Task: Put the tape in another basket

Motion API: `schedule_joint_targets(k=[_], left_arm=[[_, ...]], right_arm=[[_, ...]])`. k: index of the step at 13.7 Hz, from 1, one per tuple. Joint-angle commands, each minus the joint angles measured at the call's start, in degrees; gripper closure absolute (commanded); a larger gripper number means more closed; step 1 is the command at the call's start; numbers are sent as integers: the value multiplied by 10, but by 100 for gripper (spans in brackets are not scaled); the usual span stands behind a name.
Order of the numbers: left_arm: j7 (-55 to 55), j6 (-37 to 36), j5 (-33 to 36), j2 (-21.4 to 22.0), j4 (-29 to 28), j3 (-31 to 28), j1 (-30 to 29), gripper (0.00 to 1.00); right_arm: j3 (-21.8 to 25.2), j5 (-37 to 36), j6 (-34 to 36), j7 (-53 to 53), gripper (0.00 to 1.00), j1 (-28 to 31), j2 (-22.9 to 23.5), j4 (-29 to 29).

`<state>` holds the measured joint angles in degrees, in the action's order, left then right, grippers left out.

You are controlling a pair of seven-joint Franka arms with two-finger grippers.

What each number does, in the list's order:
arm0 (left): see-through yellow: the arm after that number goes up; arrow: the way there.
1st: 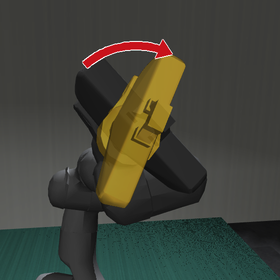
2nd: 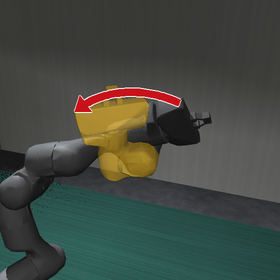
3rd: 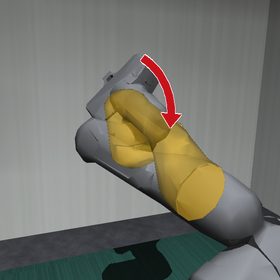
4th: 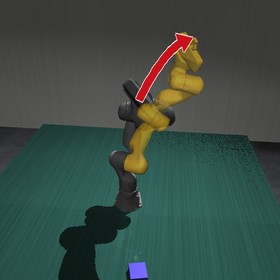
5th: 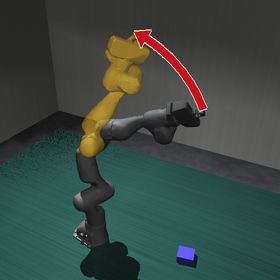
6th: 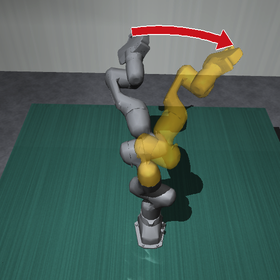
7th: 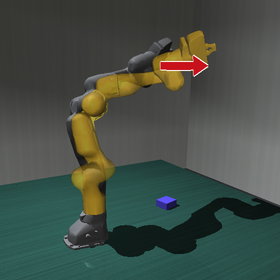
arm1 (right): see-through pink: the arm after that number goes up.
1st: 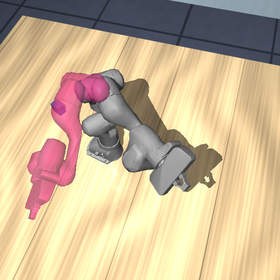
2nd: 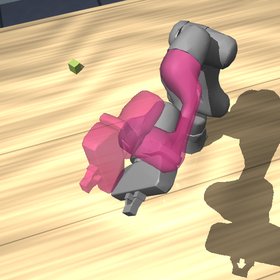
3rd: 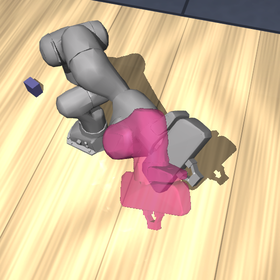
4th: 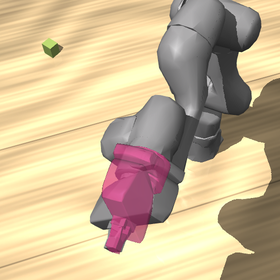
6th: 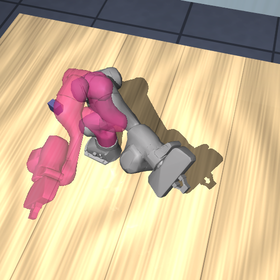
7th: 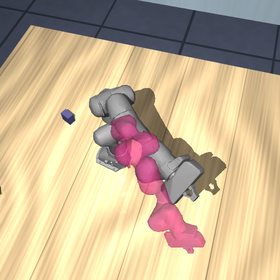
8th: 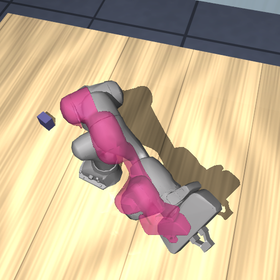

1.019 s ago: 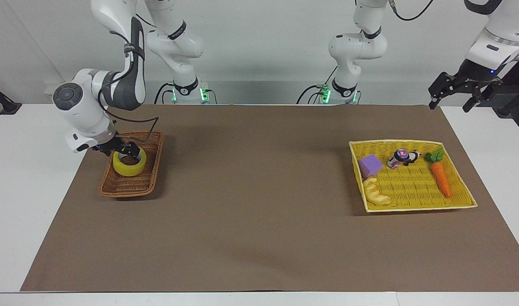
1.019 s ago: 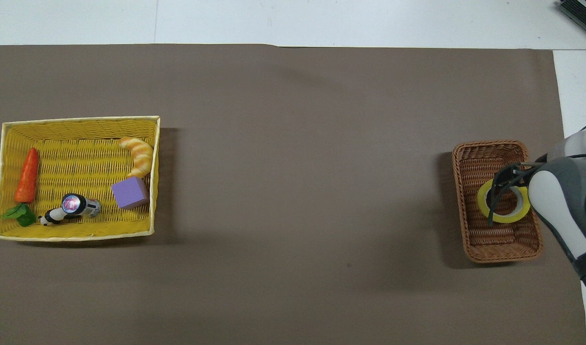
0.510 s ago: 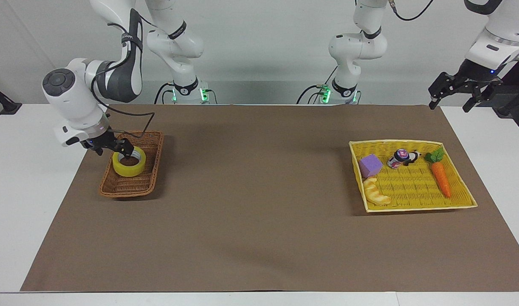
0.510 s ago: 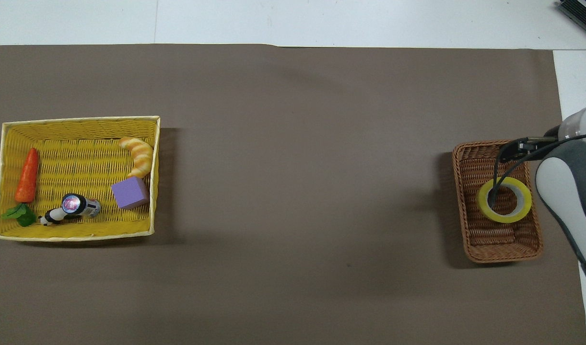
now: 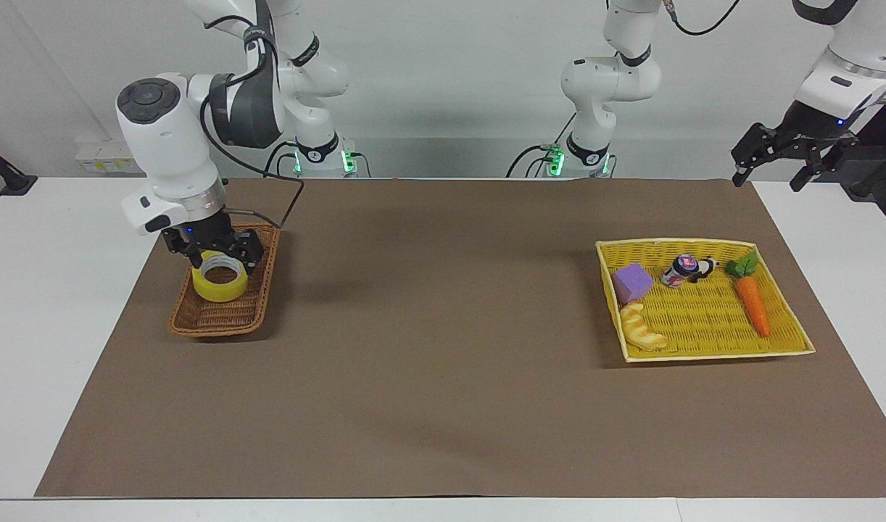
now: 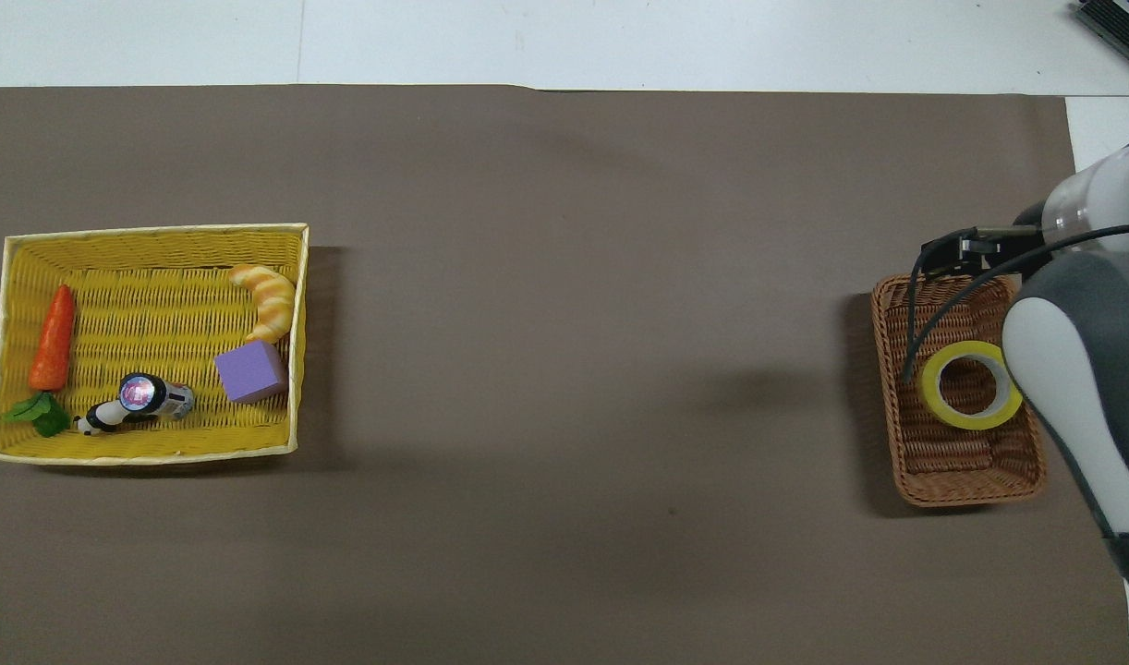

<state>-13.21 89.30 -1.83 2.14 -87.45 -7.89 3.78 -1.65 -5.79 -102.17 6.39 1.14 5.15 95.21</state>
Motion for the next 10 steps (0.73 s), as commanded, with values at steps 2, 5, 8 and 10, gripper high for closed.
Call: schedule_joint_targets(k=[2, 5, 8, 10], left_arm=[[6, -11, 3, -1, 9, 3, -3, 0], [6, -11, 3, -1, 9, 2, -3, 0], [6, -11, 3, -1, 10, 2, -3, 0], [6, -11, 4, -1, 9, 2, -3, 0]], right_arm=[[-5, 19, 132, -60, 0, 9, -11, -90], [-6, 20, 202, -83, 0, 8, -27, -110], [-5, 34, 236, -94, 0, 8, -59, -109], [-5, 34, 262, -93, 0, 8, -60, -110]])
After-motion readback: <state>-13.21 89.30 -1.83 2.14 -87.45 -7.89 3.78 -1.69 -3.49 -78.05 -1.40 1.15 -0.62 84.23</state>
